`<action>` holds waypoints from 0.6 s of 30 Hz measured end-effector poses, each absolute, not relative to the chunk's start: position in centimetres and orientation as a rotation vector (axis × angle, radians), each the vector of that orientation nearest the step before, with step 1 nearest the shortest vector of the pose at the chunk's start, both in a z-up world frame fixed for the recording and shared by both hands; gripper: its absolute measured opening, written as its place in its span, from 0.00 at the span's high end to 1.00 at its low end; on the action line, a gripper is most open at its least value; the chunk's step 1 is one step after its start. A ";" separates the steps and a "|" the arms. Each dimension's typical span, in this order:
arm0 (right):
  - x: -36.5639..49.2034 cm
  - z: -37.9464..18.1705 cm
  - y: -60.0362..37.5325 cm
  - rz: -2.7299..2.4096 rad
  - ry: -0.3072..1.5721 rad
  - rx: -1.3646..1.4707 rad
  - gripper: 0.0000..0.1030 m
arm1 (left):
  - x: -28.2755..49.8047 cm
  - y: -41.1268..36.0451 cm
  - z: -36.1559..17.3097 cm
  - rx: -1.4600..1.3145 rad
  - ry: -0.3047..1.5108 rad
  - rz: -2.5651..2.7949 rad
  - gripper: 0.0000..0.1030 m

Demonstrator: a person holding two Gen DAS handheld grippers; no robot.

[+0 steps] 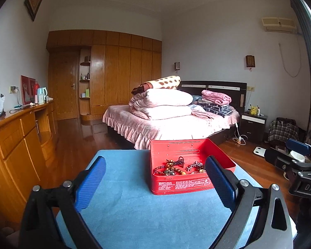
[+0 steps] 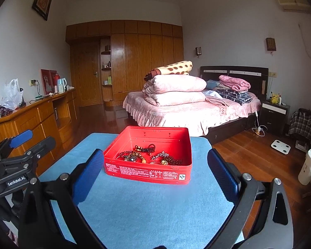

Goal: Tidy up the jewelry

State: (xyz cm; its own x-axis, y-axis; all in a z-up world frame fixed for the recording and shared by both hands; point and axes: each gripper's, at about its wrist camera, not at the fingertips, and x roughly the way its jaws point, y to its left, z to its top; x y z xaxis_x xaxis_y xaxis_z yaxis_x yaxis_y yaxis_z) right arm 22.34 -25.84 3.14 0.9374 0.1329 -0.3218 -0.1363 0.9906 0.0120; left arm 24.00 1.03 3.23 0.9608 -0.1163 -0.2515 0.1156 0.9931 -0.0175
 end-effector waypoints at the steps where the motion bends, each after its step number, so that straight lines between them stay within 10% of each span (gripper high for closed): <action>1: 22.2 3.2 -25.8 0.137 0.325 -0.012 0.06 | 23.9 1.0 3.3 -0.004 0.252 -0.120 0.08; 18: 21.1 4.0 -25.7 0.146 0.300 -0.014 0.06 | 22.7 0.8 4.0 -0.008 0.227 -0.129 0.08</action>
